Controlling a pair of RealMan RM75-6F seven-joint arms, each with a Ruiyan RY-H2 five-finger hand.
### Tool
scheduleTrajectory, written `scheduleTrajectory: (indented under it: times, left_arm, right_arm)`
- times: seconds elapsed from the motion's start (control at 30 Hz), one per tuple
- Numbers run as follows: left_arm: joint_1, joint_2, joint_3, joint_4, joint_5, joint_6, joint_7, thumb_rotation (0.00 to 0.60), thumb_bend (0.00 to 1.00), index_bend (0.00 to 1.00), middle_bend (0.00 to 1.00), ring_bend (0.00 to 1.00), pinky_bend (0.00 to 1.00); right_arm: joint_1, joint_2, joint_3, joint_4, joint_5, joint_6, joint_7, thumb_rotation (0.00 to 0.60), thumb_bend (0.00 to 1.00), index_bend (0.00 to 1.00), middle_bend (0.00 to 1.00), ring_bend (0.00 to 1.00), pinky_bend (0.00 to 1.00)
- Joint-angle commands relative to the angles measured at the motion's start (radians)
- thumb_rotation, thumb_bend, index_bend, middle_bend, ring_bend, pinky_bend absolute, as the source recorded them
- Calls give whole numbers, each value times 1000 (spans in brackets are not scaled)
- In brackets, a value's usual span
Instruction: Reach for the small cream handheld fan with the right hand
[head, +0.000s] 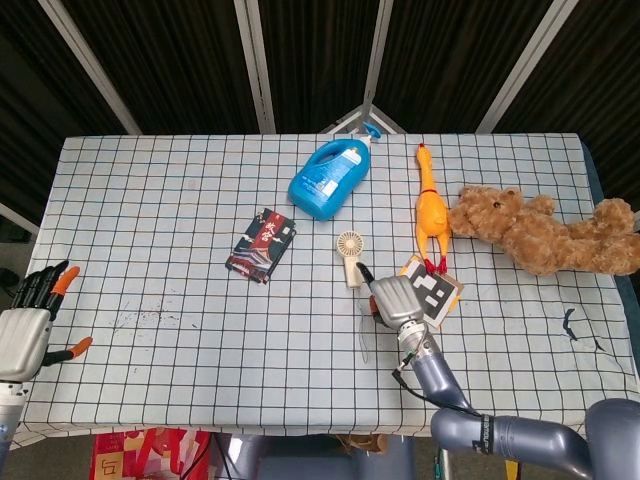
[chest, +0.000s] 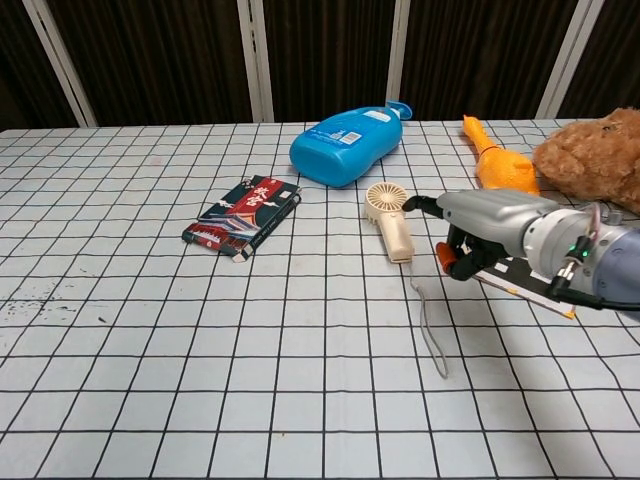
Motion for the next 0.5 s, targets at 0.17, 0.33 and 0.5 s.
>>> scheduleTrajectory:
  times: [0.17,0.33,0.5]
  left_arm:
    - [-4,4,-2,0,-3,-7,-17,600,90,0,0,0,0]
    - [-7,7,-2,0,-5,-15,-25,600,90,0,0,0,0]
    - [-9,9,0,-4,-7,-21,-25,600,90,0,0,0,0]
  right_arm:
    - [41,-60,11,81,38,-13,-7,600,738,0,846,944,922]
    - [54,-76,12,106,50,-13,-7,600,742,0,847,943,922]
    - [63,-83,13,120,62,-9,-8,600,744,0,846,944,922]
